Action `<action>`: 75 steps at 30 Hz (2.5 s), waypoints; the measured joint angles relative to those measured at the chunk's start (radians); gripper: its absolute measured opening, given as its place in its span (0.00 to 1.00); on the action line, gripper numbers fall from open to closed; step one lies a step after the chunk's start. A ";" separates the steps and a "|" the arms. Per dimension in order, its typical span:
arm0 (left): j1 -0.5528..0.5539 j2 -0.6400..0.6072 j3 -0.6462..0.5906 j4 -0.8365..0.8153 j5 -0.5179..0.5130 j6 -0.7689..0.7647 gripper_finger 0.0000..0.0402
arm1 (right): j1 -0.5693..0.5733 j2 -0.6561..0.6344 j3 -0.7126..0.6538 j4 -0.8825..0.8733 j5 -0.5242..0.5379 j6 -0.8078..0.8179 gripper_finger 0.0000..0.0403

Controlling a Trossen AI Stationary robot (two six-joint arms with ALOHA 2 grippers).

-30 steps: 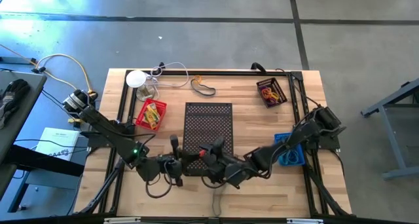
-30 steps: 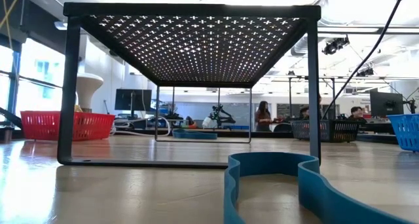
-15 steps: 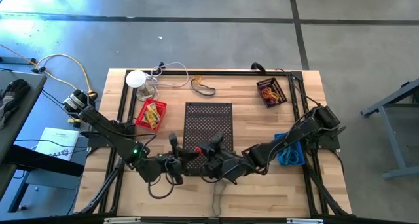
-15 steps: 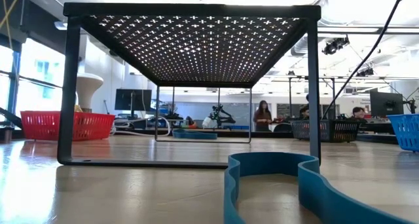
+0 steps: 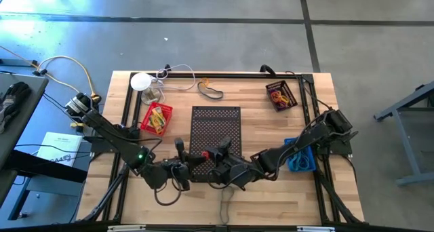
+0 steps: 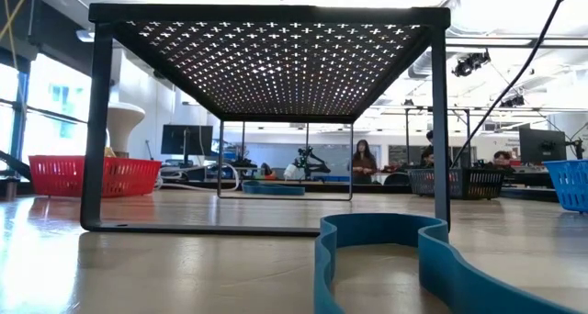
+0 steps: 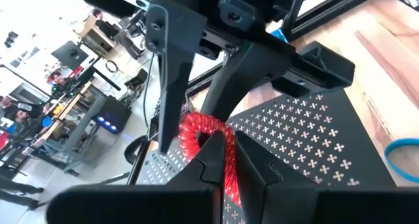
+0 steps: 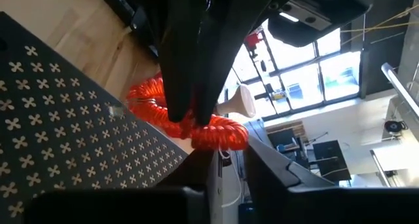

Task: Pick & Place Office Desk Supplies
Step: Put the orange spring keychain into the black bin

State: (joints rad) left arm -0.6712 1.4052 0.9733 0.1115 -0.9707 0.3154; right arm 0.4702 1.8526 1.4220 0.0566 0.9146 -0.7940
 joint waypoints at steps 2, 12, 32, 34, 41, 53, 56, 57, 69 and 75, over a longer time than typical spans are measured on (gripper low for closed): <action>0.000 0.000 0.000 -0.016 0.001 -0.012 0.03 | 0.001 0.000 0.000 0.000 -0.001 0.000 0.17; 0.001 -0.003 0.000 -0.034 0.017 -0.087 0.03 | 0.000 0.000 0.000 0.000 -0.023 -0.034 0.21; 0.076 -0.100 0.000 -0.159 0.269 -0.397 0.03 | 0.027 0.000 0.000 -0.030 -0.108 -0.052 0.20; 0.076 -0.100 0.000 -0.158 0.269 -0.392 0.03 | 0.027 0.000 0.000 -0.029 -0.110 -0.029 0.20; 0.076 -0.100 0.000 -0.160 0.268 -0.359 0.03 | 0.019 0.000 0.000 -0.062 -0.110 0.024 0.18; 0.076 -0.100 0.000 -0.154 0.262 -0.330 0.03 | 0.012 0.000 0.000 -0.082 -0.114 0.095 0.03; 0.076 -0.100 0.000 -0.150 0.260 -0.330 0.08 | 0.019 0.000 0.000 -0.085 -0.105 0.095 0.02; 0.076 -0.100 0.000 -0.144 0.259 -0.331 0.11 | 0.022 0.000 0.000 -0.086 -0.100 0.095 0.02; 0.076 -0.100 0.000 -0.094 0.256 -0.358 0.39 | 0.070 0.000 0.000 -0.325 0.247 0.229 0.01; 0.076 -0.100 0.000 -0.096 0.214 -0.284 0.39 | 0.018 -0.029 0.000 -0.719 0.257 0.597 0.01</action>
State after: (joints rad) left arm -0.5957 1.3052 0.9733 0.0154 -0.7568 0.0311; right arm 0.4881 1.8240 1.4220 -0.6624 1.1717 -0.1970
